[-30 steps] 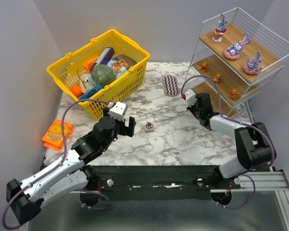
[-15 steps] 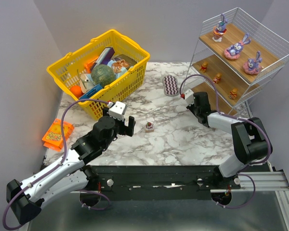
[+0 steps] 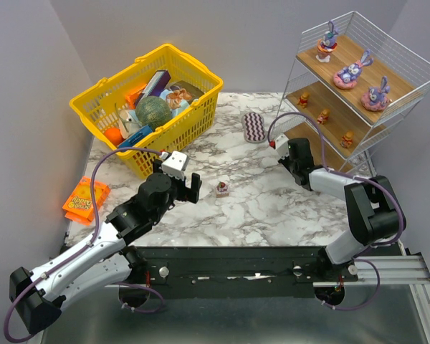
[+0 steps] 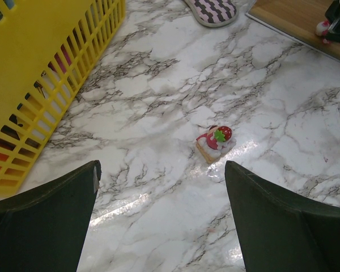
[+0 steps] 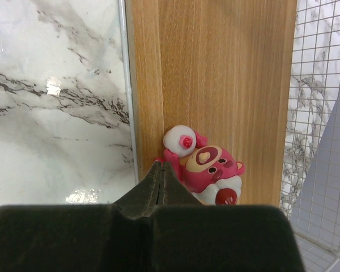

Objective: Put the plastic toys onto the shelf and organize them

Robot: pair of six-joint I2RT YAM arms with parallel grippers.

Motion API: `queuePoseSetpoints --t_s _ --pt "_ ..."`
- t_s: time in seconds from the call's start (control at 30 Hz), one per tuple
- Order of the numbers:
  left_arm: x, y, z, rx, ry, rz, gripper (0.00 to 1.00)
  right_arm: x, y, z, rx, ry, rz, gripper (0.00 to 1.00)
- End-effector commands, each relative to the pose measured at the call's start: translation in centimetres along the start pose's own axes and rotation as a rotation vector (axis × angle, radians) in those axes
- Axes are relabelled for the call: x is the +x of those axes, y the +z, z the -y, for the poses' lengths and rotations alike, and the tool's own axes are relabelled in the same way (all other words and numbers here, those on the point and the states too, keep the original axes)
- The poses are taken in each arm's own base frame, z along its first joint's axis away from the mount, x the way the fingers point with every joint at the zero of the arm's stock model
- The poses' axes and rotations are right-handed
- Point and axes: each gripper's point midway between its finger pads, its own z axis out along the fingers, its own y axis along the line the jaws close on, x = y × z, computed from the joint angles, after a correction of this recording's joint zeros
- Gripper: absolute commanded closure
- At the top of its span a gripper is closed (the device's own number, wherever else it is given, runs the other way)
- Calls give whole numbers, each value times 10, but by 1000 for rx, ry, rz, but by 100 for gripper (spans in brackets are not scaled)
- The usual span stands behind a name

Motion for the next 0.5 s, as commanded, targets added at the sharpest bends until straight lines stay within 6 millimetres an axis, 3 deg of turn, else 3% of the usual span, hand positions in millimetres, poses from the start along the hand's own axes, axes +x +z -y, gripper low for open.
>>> queuePoseSetpoints --t_s 0.0,0.47 --pt "-5 -1 -2 -6 -10 27 1 9 -6 2 13 -22 -25 99" --pt "-4 -1 -2 -6 -10 26 1 15 -4 4 44 -34 -47 99"
